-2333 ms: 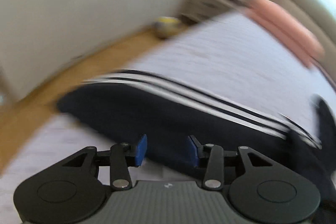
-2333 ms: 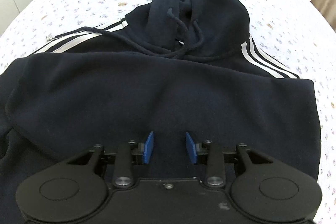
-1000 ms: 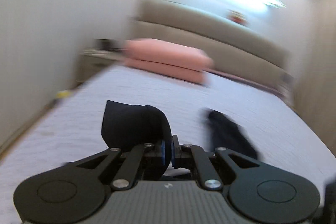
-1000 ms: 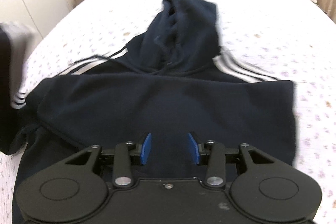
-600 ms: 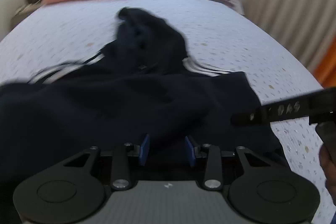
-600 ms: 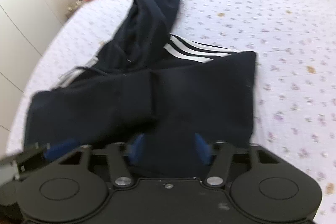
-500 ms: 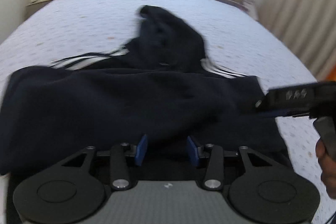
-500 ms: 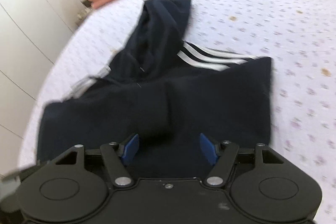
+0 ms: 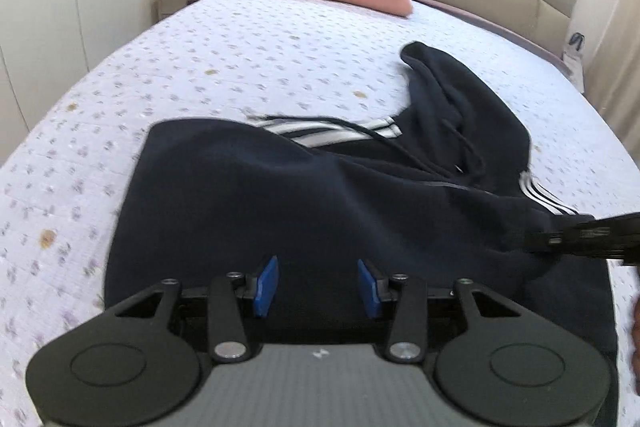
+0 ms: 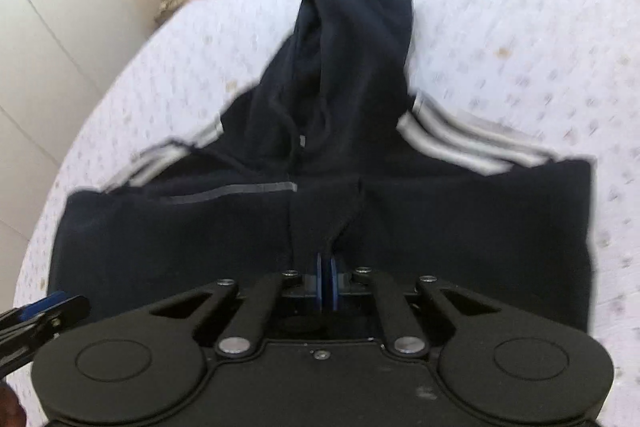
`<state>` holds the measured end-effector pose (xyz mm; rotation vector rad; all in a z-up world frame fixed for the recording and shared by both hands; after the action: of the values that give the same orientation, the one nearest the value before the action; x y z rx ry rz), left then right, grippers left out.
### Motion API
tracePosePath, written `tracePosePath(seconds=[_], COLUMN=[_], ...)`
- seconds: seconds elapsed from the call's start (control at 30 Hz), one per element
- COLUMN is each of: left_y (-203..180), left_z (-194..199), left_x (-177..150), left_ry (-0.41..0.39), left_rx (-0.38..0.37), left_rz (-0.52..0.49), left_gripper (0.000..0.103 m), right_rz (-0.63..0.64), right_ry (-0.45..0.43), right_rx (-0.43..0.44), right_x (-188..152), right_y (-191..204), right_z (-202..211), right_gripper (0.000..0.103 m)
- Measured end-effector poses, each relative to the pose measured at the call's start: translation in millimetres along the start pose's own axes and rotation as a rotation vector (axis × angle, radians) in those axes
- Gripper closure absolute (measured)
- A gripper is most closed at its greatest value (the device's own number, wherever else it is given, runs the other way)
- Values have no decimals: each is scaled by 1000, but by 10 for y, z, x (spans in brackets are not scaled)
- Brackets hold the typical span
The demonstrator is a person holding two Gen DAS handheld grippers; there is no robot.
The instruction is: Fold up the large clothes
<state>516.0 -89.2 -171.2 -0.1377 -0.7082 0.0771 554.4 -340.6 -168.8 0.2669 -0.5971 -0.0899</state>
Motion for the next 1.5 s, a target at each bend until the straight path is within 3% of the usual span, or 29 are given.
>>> tracePosePath(seconds=[0.1, 0.23, 0.33, 0.43, 0.47, 0.53, 0.6, 0.63, 0.67, 0.73, 0.8, 0.83, 0.87, 0.93, 1.0, 1.03, 1.13, 1.17, 1.23, 1.33, 1.4, 1.43, 1.5], left_y=[99, 126, 63, -4, -10, -1, 41, 53, 55, 3, -71, -127, -172, -266, -286, -275, -328, -343, -302, -291, -412, -533, -768], left_z=[-13, -59, -262, -564, -624, -656, -606, -558, -501, -377, -346, -373, -424, -605, -907, -1037, -976, -885, -675, -529, -638, -785, -1115], left_x=[131, 291, 349, 316, 304, 321, 365, 402, 444, 542, 610, 640, 647, 624, 552, 506, 531, 579, 735, 1179, 1526, 1716, 1984], left_ry=[-23, -41, -12, 39, 45, 48, 49, 45, 34, 6, -5, -1, 6, 37, 107, 143, 138, 142, 110, 31, -17, -29, -39], left_rx=[-2, -39, -36, -40, -46, -65, -92, -109, -130, -199, -259, -280, -289, -255, -164, -152, -182, -226, -306, -384, -401, -394, -379], left_rz=[11, -8, -67, -147, -166, -192, -202, -202, -203, -197, -195, -193, -194, -218, -238, -249, -333, -378, -373, -275, -208, -183, -152], left_gripper=[58, 58, 57, 57, 55, 52, 53, 53, 53, 54, 57, 60, 65, 69, 78, 79, 78, 77, 75, 71, 64, 62, 60], right_rz=[-50, -120, -219, -302, -291, -274, -268, -248, -217, -158, -93, -63, -43, -72, -110, -110, -67, -76, -83, -18, -7, -3, 12], right_ry=[-78, -147, -104, 51, 86, 46, -9, -55, -107, -147, -102, -72, -43, 23, 132, 119, 150, 149, 81, -60, -150, -185, -229], right_rx=[-66, -277, -439, -450, -454, -471, -499, -519, -531, -517, -484, -482, -486, -494, -482, -472, -433, -405, -361, -324, -258, -217, -170], right_x=[67, -42, -245, -463, -501, -439, -328, -274, -219, -137, -125, -145, -171, -275, -375, -392, -259, -195, -29, 414, 727, 900, 1175], right_y=[-145, -418, -698, -1002, -1055, -1044, -942, -850, -697, -453, -271, -223, -206, -292, -437, -481, -484, -490, -443, -312, -200, -145, -68], right_z=[418, 884, 829, 364, 232, 320, 551, 689, 809, 890, 734, 612, 468, 196, -92, -115, -11, 64, 262, 398, 329, 231, 13], right_gripper=[98, 98, 97, 79, 78, 73, 55, 36, 29, 35, 65, 87, 91, 91, 91, 91, 89, 87, 84, 77, 76, 67, 63])
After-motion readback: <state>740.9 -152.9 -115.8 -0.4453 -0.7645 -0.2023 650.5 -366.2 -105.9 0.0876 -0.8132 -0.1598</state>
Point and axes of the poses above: each gripper's, at about its wrist camera, not at the fingertips, and z roughly against the way its jaws point, y to its left, x to its top, the point moved 1 cm from there along -z, roughly the way its jaws point, and after that the axes turned 1 degree about z, right-handed, at the moved point
